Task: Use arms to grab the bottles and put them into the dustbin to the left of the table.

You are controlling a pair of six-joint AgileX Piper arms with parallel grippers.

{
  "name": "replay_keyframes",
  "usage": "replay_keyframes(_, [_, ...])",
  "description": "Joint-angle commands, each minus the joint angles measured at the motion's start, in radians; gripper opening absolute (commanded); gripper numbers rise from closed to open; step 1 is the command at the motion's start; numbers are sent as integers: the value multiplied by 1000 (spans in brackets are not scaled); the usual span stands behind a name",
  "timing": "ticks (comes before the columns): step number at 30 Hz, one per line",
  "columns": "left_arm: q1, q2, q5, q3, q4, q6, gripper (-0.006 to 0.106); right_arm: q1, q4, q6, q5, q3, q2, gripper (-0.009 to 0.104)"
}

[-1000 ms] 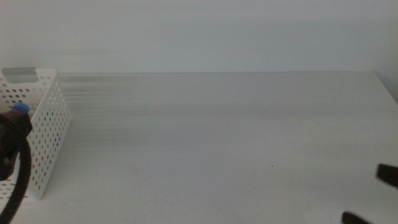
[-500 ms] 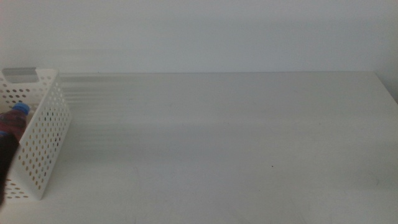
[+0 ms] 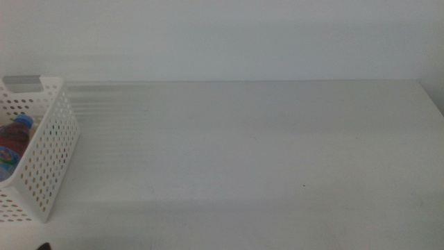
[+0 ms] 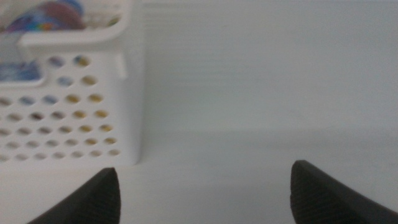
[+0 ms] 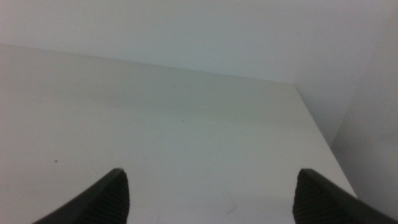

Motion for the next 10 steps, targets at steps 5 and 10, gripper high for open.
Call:
replay_keyframes(5, [72,-43,-49,5,-12,-14,90,-6,0,-9,-55,-6,-27,77])
replay_keyframes(10, [75,-42,-48,5,-12,-14,90,-6,-2,-9,-55,-6,-27,77])
